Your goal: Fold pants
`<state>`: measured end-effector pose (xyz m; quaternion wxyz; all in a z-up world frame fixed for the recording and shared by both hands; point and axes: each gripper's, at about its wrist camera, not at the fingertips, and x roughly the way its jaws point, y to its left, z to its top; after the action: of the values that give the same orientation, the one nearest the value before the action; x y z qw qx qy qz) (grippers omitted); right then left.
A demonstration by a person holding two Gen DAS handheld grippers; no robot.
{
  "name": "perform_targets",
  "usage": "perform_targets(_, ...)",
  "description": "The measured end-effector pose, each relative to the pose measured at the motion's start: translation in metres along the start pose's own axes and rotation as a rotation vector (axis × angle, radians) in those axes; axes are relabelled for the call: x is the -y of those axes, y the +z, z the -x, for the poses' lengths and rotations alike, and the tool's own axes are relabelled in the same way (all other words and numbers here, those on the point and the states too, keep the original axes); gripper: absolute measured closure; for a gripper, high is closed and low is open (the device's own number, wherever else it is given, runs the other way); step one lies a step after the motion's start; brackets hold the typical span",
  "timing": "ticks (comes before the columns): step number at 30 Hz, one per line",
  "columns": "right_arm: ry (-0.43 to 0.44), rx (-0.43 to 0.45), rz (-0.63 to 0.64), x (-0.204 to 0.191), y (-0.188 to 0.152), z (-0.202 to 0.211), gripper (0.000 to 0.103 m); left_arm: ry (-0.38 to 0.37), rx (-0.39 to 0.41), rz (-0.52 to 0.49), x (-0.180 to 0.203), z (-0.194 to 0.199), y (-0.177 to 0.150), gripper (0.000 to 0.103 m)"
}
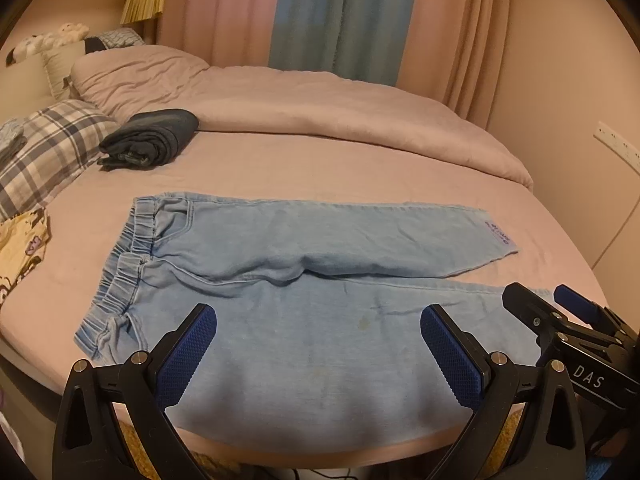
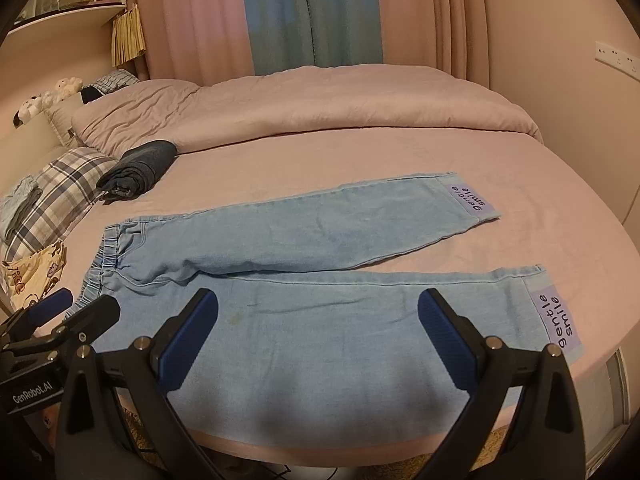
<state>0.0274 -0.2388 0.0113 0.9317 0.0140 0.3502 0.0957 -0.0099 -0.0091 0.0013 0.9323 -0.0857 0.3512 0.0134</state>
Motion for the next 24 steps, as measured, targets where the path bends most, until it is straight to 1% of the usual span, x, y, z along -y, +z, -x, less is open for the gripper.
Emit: perform_targets(24,-0.002,-0.013,0.006,-0.0005,-0.001,-0.0038,0.002,-0.006,-0.003,0.004,-0.0007,-0.0006,-0.0031,0.0)
